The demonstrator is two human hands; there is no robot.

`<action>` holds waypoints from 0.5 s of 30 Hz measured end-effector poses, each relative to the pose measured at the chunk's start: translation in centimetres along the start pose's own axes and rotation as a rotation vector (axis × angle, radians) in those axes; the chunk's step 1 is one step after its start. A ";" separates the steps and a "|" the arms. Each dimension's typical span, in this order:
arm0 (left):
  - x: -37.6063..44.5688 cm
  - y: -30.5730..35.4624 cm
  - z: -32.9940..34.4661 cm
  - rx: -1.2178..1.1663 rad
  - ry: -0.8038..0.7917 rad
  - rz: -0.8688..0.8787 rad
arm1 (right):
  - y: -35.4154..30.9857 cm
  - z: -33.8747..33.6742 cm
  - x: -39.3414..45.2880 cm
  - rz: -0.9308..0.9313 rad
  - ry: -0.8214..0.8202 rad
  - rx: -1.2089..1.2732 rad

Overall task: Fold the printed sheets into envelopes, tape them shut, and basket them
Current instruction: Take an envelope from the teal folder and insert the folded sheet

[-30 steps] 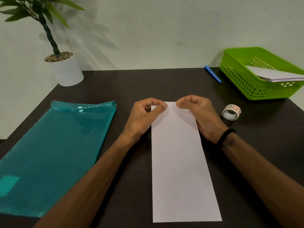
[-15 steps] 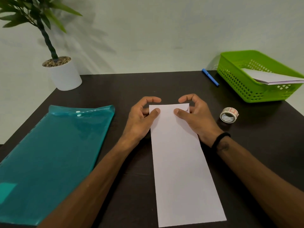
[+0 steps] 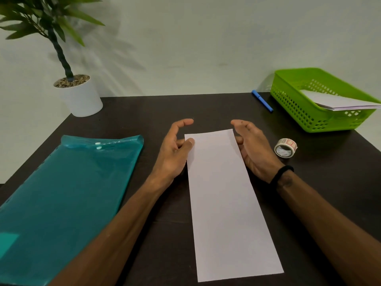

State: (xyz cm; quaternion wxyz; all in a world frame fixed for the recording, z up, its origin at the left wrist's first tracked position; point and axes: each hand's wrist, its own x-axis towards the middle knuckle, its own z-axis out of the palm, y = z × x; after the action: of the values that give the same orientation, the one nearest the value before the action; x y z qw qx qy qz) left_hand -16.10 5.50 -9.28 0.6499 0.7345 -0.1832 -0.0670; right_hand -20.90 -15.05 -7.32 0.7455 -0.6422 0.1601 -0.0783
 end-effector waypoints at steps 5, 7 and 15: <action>0.1 -0.1 0.0 -0.036 0.122 0.001 | -1.0 -0.3 -1.4 0.118 -0.264 -0.165; 0.3 -0.3 0.0 -0.121 0.210 -0.018 | -1.2 -0.6 -2.0 0.171 -0.360 -0.205; -1.8 2.5 -1.4 -0.289 0.310 -0.037 | -4.0 -1.0 -6.4 0.061 -0.441 -0.612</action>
State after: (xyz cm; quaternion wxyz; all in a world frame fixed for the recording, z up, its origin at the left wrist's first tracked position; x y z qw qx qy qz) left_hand -17.76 7.27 -6.84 0.7675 0.6385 -0.0559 0.0092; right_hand -26.92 -14.55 -2.63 0.5377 -0.8316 0.0307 0.1355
